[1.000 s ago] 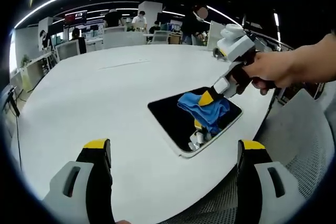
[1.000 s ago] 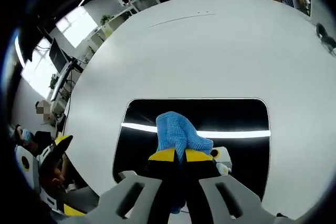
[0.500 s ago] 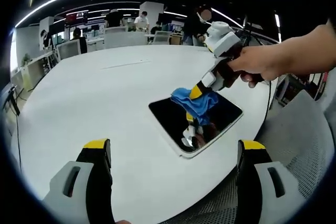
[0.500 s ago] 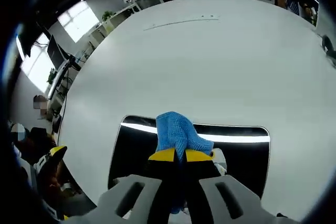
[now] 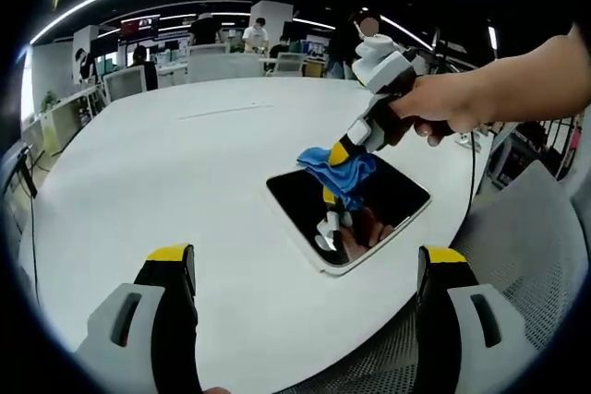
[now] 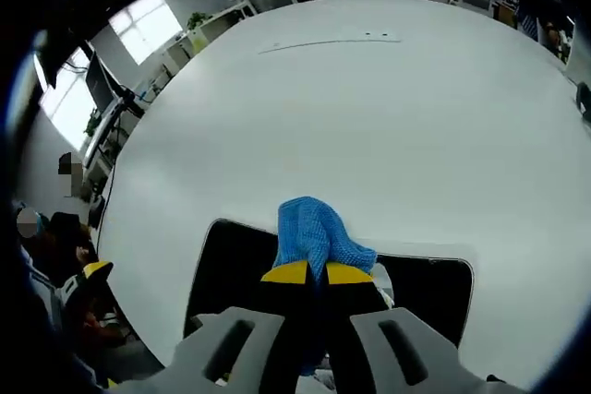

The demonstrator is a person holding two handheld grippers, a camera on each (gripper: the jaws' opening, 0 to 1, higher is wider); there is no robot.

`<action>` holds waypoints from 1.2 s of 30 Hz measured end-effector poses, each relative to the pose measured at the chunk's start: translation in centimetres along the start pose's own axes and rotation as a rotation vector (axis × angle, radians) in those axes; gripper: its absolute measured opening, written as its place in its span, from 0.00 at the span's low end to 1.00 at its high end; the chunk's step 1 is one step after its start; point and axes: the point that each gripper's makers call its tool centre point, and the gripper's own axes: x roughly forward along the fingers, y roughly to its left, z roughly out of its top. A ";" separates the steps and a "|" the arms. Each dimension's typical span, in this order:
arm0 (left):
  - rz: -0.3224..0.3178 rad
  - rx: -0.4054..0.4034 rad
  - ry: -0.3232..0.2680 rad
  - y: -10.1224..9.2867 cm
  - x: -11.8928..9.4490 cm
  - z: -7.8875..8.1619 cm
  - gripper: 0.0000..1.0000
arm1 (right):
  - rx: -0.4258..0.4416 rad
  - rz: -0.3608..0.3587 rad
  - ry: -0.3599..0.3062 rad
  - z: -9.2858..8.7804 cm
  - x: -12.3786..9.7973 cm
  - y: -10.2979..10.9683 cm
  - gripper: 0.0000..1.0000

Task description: Wipe the mirror surface with the cleaning cloth until all visible marks leave the cleaned area.

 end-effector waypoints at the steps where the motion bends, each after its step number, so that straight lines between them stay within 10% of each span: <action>1: 0.000 0.002 0.000 0.0 0.0 0.0 0.99 | 0.002 0.004 0.001 0.0 0.0 0.0 0.00; 36: -0.019 0.017 0.030 -0.4 0.2 -0.5 0.99 | 0.004 -0.033 -0.015 -0.4 -1.3 -4.0 0.00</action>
